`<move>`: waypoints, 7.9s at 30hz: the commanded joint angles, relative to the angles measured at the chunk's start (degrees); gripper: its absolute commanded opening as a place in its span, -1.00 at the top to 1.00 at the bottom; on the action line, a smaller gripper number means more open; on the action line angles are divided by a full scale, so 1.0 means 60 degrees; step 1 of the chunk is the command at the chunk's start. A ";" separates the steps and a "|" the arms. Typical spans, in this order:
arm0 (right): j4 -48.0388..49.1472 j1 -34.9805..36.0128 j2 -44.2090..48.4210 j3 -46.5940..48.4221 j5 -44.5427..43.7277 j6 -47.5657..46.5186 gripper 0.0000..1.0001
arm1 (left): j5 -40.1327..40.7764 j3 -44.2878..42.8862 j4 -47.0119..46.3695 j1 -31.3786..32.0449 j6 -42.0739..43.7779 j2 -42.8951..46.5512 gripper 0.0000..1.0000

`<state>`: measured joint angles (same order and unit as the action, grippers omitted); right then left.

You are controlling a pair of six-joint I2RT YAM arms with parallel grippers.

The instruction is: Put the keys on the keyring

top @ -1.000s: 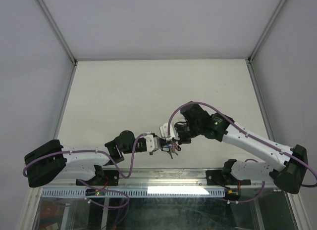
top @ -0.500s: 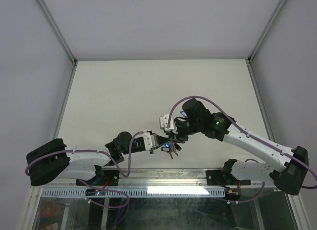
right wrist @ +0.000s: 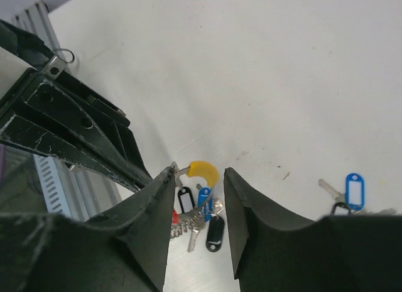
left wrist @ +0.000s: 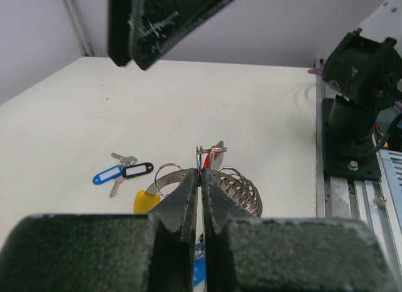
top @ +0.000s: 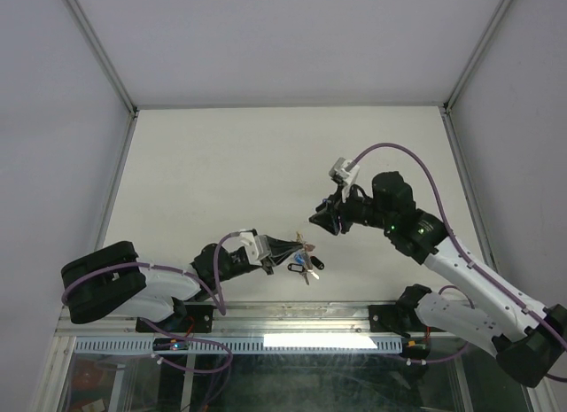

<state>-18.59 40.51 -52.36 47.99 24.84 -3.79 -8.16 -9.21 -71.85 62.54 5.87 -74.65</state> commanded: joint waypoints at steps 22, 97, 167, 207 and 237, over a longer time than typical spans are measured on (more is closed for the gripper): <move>0.2071 -0.0078 0.0763 -0.2047 -0.0682 0.6260 0.07 | 0.1058 -0.0025 -0.1547 -0.0048 -0.0086 0.0251 1.00; 0.2510 -0.0043 -0.0093 -0.2669 0.0241 0.6395 0.03 | 0.0996 -0.0237 -0.1028 -0.0038 0.0151 0.0352 1.00; 0.0051 0.0411 0.0040 -0.0830 0.3775 -0.4407 0.47 | -0.3268 -0.0237 -0.2178 -0.1298 -0.1393 0.0266 1.00; -0.5006 0.0967 -0.1359 0.2091 0.0369 -0.5191 1.00 | -0.2454 -0.0033 -0.1441 -0.1404 -0.1150 0.0654 0.14; -0.3732 0.0979 -0.2940 0.4125 -0.0499 -0.0909 1.00 | 0.1128 -0.1702 0.0310 -0.0507 0.0514 -0.0956 -0.21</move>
<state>-45.50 46.06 -70.72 70.52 20.91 -11.94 -4.54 -17.08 -67.26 58.94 7.40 -79.83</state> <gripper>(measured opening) 0.017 0.646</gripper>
